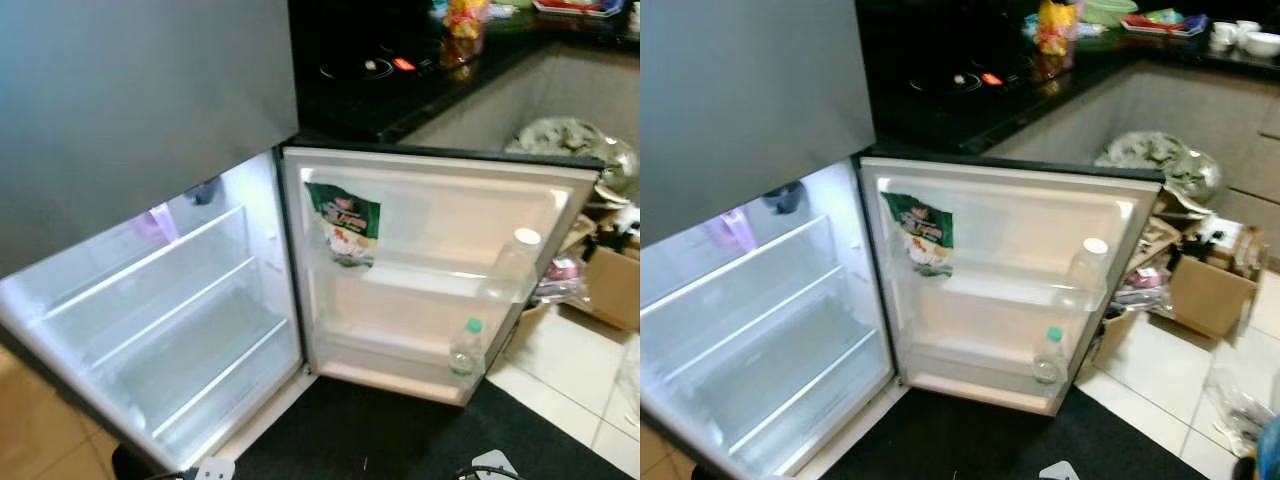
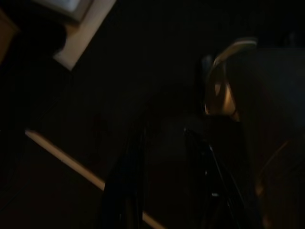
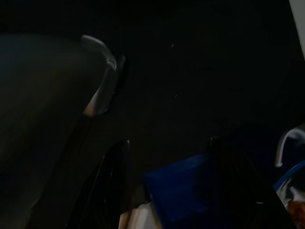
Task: Restocking fridge
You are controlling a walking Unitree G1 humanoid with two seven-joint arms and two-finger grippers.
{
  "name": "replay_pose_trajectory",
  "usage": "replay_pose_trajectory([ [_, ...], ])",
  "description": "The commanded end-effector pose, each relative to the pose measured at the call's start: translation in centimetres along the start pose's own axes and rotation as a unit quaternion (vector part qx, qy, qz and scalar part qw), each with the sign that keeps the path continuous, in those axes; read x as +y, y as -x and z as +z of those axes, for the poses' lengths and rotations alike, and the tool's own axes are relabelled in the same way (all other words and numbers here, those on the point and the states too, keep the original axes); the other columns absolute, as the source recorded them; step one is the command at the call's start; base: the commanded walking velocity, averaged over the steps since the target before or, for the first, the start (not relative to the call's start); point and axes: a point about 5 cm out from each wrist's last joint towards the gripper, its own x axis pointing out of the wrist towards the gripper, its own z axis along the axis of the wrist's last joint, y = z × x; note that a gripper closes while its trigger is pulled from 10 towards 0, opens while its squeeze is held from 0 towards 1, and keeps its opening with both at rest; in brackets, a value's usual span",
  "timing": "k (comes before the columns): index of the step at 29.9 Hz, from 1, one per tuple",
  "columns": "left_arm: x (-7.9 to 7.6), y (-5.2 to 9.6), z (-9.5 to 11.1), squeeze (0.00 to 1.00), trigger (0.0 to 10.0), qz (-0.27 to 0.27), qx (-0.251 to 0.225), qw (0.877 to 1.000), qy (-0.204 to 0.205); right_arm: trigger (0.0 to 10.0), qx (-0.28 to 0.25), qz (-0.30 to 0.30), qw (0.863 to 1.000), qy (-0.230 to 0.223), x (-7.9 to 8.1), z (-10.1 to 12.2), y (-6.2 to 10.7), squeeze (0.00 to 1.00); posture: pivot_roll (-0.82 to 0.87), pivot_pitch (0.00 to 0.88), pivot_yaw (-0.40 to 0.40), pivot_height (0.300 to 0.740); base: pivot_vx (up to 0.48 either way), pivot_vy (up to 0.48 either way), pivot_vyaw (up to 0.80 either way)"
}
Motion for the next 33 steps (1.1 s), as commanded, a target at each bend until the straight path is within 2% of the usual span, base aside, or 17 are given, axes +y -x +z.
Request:
replay_pose_trajectory([
  [1, -0.4, -0.1, 0.2, 0.0, 10.0, -0.003, -0.002, 1.0, 0.008, 10.0, -0.002, 0.0, 1.0, -0.001, -0.1, -0.1, 0.0, 0.0, -0.04, 0.0, 0.009, 0.74, -0.326, 0.0, 0.0],
  [11, -0.4, -0.1, 0.3, 0.0, 10.0, -0.006, -0.003, 1.0, 0.005, 10.0, -0.001, 0.002, 1.0, -0.006, 0.1, -0.3, 0.0, 0.0, -0.05, 0.0, 0.019, 0.74, -0.304, 0.0, 0.0],
  [19, -0.4, -0.1, 0.4, 0.0, 10.0, -0.006, -0.005, 1.0, 0.005, 10.0, 0.002, 0.003, 1.0, -0.007, 0.3, -0.6, 0.0, 0.0, -0.05, 0.0, 0.024, 0.74, 0.0, 0.0, 0.0],
  [22, -0.4, -0.1, 0.5, 0.0, 10.0, -0.011, -0.012, 1.0, 0.024, 10.0, 0.001, 0.004, 1.0, -0.007, 0.3, -0.6, 0.0, 0.0, -0.05, 0.0, 0.02, 0.74, 0.0, 0.0, 0.0],
  [26, -0.5, -0.1, 0.5, 0.0, 10.0, -0.016, -0.008, 1.0, 0.022, 10.0, -0.006, 0.006, 1.0, -0.013, 0.1, -0.4, 0.0, 0.0, -0.05, 0.0, 0.02, 0.74, 0.0, 0.0, 0.0],
  [33, -0.4, -0.1, 0.6, 0.0, 10.0, -0.019, -0.003, 1.0, 0.014, 10.0, -0.021, 0.008, 1.0, -0.018, -0.2, 0.5, 0.0, 0.0, -0.06, 0.0, 0.02, 0.74, 0.0, -0.461, 0.0],
])
